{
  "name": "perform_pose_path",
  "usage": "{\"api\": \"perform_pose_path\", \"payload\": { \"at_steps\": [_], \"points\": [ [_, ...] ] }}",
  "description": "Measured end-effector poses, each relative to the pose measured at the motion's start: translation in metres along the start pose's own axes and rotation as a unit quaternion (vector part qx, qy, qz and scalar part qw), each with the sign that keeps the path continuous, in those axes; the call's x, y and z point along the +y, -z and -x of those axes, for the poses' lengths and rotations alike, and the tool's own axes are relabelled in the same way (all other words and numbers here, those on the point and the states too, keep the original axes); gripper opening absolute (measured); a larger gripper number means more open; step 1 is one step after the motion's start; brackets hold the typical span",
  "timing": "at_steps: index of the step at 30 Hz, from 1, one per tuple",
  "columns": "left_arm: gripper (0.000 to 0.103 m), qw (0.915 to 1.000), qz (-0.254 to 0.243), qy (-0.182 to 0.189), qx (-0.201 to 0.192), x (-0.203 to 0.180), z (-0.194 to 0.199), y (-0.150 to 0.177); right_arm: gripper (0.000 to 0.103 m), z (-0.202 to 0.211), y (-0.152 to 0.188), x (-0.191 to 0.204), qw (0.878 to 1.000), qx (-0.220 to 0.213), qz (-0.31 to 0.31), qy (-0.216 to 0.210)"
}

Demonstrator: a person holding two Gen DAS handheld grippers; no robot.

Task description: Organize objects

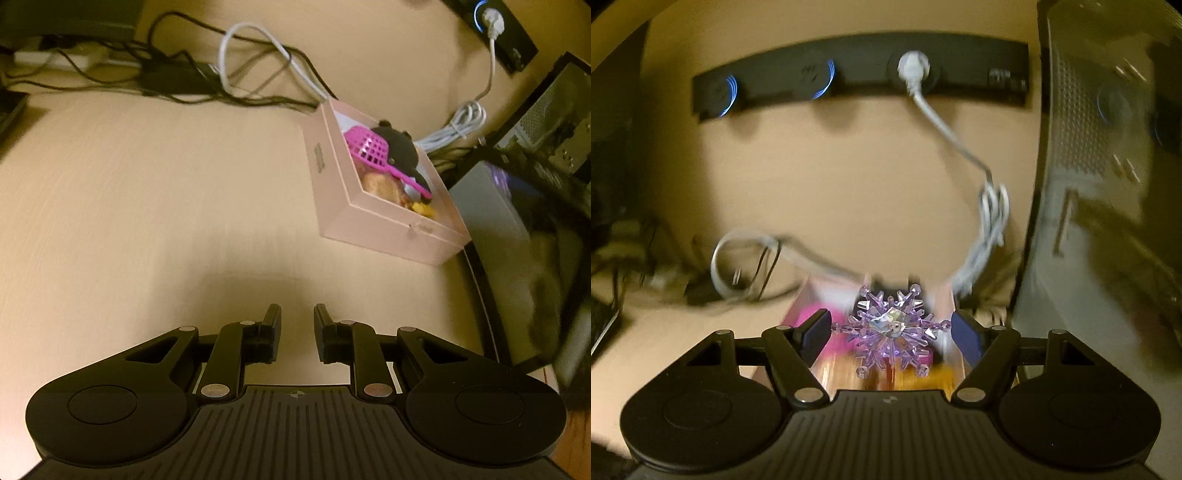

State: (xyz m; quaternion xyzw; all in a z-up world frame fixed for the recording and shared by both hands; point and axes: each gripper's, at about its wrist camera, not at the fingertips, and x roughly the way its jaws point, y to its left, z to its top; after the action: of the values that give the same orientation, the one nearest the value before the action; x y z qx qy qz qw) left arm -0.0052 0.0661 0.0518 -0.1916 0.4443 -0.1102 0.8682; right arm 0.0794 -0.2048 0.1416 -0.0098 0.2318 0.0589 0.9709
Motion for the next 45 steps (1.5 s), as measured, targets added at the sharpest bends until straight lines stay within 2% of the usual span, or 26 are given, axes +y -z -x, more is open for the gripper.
{"api": "perform_pose_path", "payload": {
  "at_steps": [2,3,6,10,13,18,23,25,29,33,35,39,42,45],
  "points": [
    [0.021,1.0000,0.002,-0.005,-0.004,0.004,0.007,-0.001,0.077,-0.017,-0.006,0.002,1.000,0.004,0.014,0.017],
    [0.021,0.9999,0.004,-0.007,-0.006,0.007,0.010,-0.001,0.087,-0.029,-0.007,0.004,0.999,0.023,0.025,0.021],
    [0.021,0.9999,0.012,-0.009,-0.002,0.014,0.012,0.002,0.087,-0.038,0.008,0.001,0.998,0.058,0.014,0.022],
    [0.021,0.9997,0.019,-0.004,0.012,0.013,0.000,0.004,0.089,-0.025,0.045,0.002,0.996,0.089,0.027,0.017],
    [0.021,0.9999,0.014,0.008,0.005,0.005,-0.006,0.000,0.089,-0.010,0.073,0.002,0.992,0.114,0.041,0.021],
    [0.021,0.9985,-0.009,0.043,-0.031,-0.024,-0.014,-0.039,0.089,0.007,0.097,0.000,0.989,0.127,0.066,0.040],
    [0.021,0.9949,-0.058,0.061,-0.057,-0.065,-0.038,-0.080,0.089,0.008,0.101,-0.007,0.988,0.128,0.064,0.061],
    [0.021,0.9936,-0.079,0.043,-0.068,-0.083,-0.053,-0.092,0.089,0.005,0.102,-0.009,0.987,0.130,0.063,0.065],
    [0.019,0.9914,-0.112,-0.043,-0.053,-0.103,-0.091,-0.101,0.089,-0.003,0.106,-0.011,0.987,0.125,0.069,0.070],
    [0.015,0.9899,-0.127,-0.053,-0.032,-0.100,-0.102,-0.097,0.088,-0.015,0.105,-0.019,0.987,0.123,0.057,0.086],
    [0.015,0.9895,-0.122,-0.067,-0.037,-0.100,-0.098,-0.095,0.089,-0.020,0.102,-0.021,0.987,0.124,0.048,0.088],
    [0.019,0.9923,-0.098,-0.044,-0.062,-0.095,-0.076,-0.093,0.089,-0.024,0.095,-0.019,0.989,0.118,0.045,0.080],
    [0.022,0.9900,-0.099,-0.061,-0.080,-0.093,-0.070,-0.096,0.089,-0.026,0.094,-0.015,0.989,0.118,0.049,0.079],
    [0.022,0.9914,-0.097,-0.066,-0.058,-0.091,-0.083,-0.100,0.089,-0.028,0.094,-0.015,0.988,0.124,0.049,0.084]
  ]
}}
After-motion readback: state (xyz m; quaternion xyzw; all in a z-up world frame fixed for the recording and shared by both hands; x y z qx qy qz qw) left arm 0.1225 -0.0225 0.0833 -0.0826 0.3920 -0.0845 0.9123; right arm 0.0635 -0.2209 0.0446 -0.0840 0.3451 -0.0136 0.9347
